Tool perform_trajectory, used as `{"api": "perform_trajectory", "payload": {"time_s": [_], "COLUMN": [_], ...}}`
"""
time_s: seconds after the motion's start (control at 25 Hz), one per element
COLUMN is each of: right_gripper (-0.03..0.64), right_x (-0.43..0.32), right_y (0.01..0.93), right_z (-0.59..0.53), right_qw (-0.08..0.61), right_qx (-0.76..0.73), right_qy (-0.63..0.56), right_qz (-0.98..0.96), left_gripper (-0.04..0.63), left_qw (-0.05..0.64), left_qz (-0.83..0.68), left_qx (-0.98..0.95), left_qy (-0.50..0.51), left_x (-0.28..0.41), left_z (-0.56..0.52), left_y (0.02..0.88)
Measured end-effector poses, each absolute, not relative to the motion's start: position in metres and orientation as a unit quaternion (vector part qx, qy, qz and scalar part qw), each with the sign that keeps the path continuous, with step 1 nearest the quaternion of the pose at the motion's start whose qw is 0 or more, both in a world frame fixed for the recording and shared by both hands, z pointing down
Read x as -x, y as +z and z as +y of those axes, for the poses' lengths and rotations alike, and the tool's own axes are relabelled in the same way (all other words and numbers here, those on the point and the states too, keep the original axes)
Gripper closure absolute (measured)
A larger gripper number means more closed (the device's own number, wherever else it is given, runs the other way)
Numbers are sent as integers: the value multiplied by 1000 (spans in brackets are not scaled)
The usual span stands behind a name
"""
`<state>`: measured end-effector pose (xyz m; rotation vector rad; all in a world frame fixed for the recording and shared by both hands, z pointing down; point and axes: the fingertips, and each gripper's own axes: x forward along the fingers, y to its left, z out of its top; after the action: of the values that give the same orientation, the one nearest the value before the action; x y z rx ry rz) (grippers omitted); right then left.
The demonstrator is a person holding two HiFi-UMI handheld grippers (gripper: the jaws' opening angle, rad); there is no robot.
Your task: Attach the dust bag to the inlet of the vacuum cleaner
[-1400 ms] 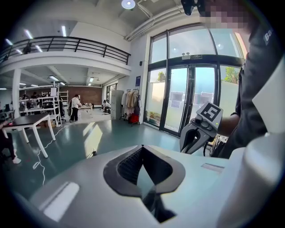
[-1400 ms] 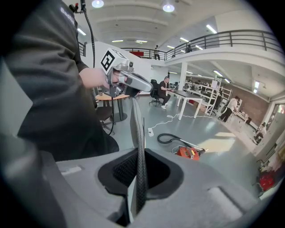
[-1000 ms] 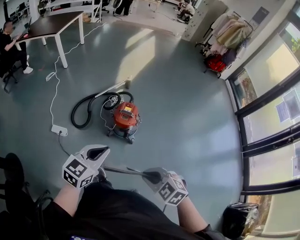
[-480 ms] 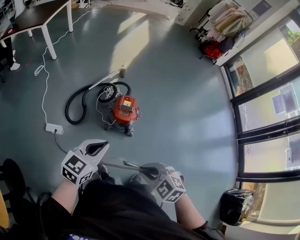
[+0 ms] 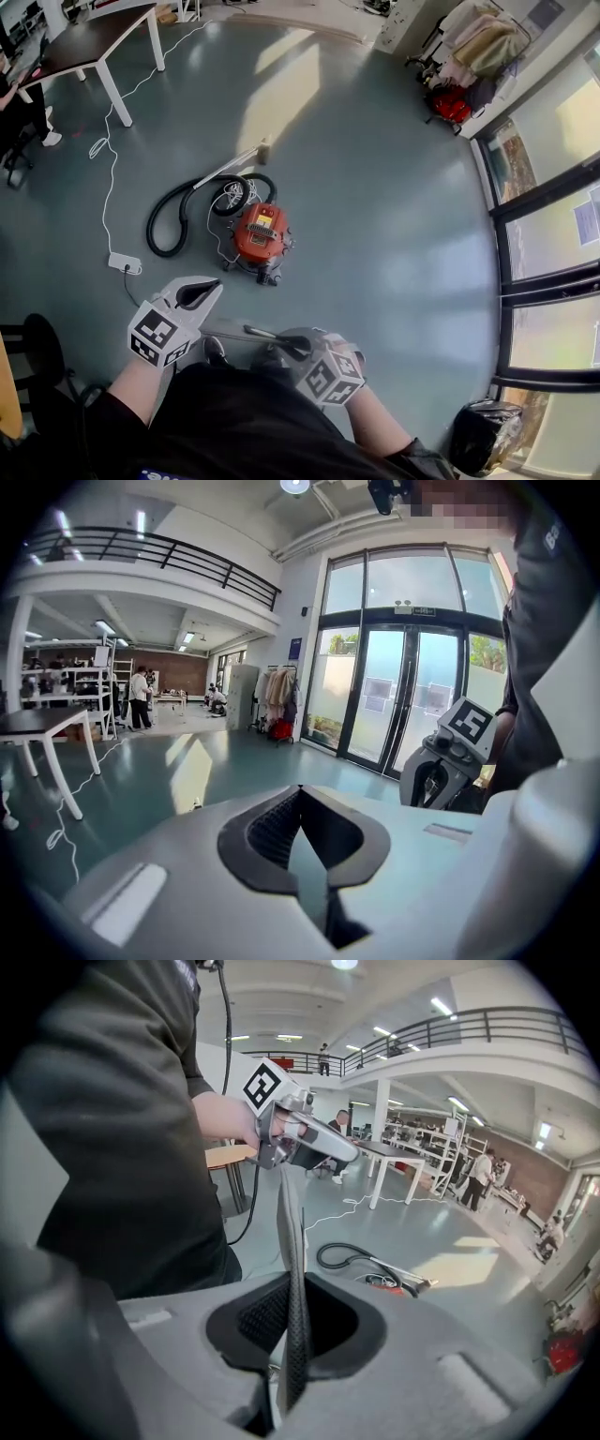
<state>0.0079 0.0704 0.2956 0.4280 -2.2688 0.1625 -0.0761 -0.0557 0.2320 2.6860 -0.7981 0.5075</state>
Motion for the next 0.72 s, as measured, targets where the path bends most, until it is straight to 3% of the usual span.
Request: {"api": "perform_trajectory", "payload": {"time_s": [0.72], "right_gripper": [595], "right_x": [-60], "right_y": [335], "right_z": [27], "right_qw": [409], "right_qx": [-118], "right_qy": [78], "right_qz": [-901], "left_gripper": [578], "left_qw": [177], "left_qz": [-345], "left_qx": [-904], "left_qy": [182], "left_x": [45], "left_z": [-125], "left_y": [313]}}
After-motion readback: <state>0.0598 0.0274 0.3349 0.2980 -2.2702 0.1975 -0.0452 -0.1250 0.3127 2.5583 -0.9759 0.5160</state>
